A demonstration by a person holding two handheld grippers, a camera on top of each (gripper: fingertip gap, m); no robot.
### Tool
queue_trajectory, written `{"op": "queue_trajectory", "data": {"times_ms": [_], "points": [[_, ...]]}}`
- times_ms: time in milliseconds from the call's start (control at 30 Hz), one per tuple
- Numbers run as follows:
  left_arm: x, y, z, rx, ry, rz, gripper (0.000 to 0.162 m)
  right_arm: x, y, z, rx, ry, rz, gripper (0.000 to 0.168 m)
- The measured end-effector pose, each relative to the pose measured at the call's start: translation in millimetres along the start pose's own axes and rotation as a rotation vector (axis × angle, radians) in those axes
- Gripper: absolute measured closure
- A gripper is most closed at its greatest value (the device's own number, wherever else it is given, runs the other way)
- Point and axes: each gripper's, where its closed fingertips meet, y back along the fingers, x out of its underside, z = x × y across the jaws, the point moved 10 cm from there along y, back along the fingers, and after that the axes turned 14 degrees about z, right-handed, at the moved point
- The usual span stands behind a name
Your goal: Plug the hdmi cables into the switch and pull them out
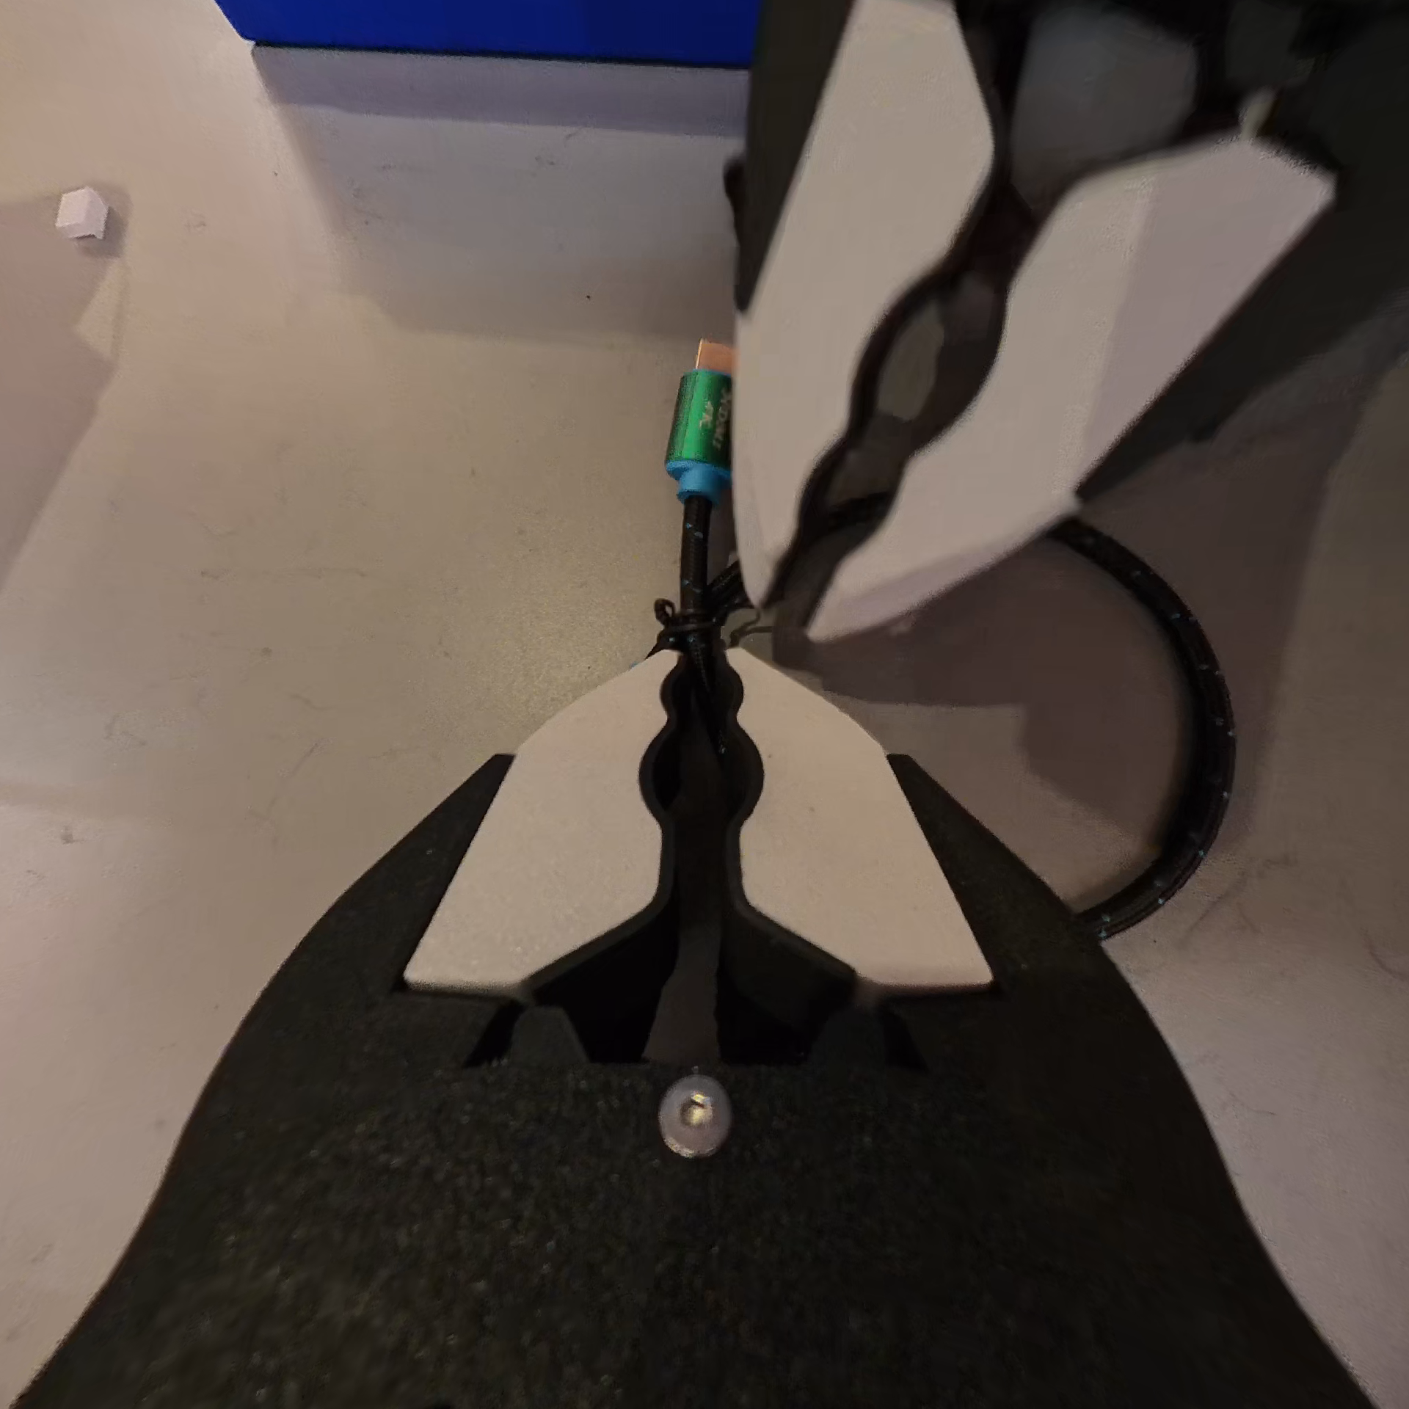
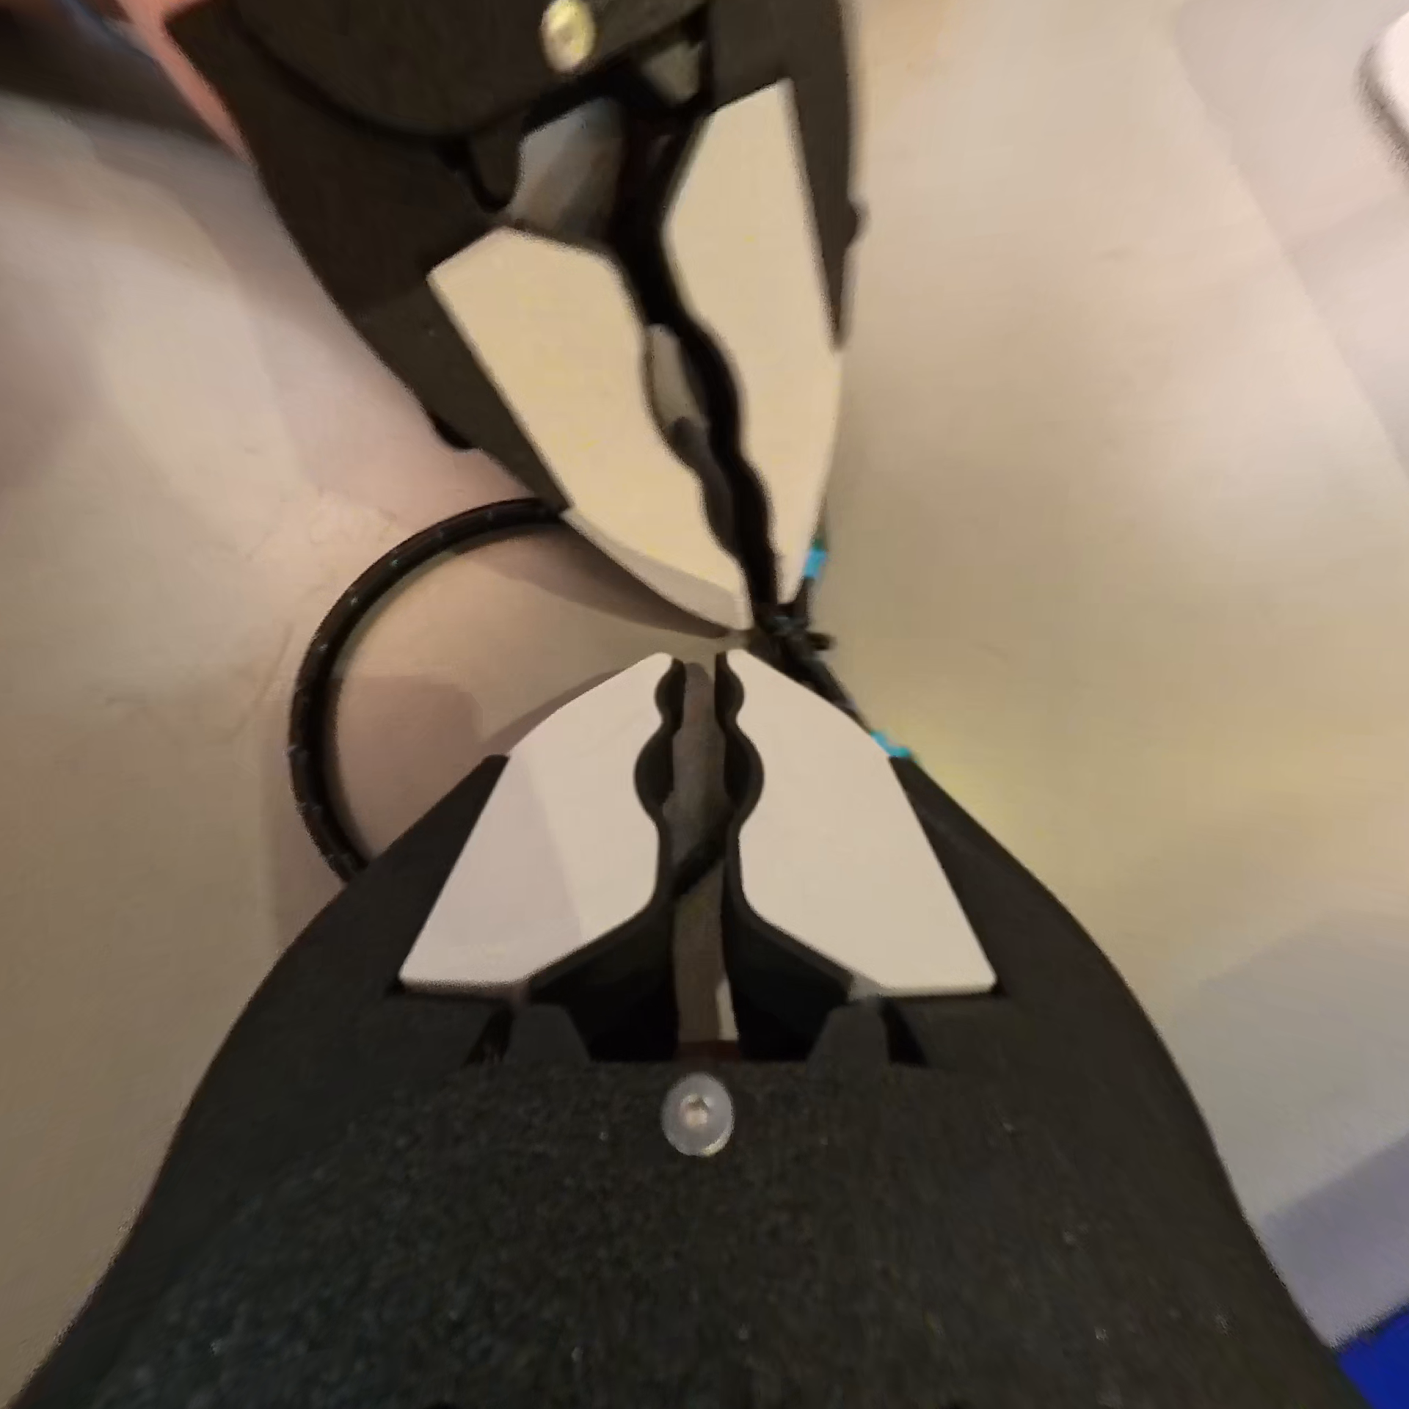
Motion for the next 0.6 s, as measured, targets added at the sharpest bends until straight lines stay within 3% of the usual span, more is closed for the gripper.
{"op": "queue_trajectory", "data": {"times_ms": [33,200,333,400,500,567,600], "points": [[0,0,0,-0.009,-0.004,0.000,0.155,1,6,-6,0.028,-0.025,-0.036,0.162],[-2,13,3,-0.004,0.048,-0.076,0.156,10,31,-23,0.041,-0.128,-0.134,0.153],[-8,44,8,-0.028,0.274,-0.248,0.157,12,51,-12,0.110,-0.243,-0.298,0.152],[-7,57,5,-0.067,0.397,-0.315,0.158,15,52,-8,0.091,-0.365,-0.375,0.143],[-6,67,-6,-0.097,0.546,-0.376,0.158,16,45,-7,0.012,-0.461,-0.359,0.133],[-5,65,-20,-0.055,0.608,-0.405,0.157,15,49,-3,-0.128,-0.460,-0.439,0.158],[-3,65,-26,-0.052,0.640,-0.424,0.158,16,48,-4,-0.170,-0.465,-0.439,0.162]]}}
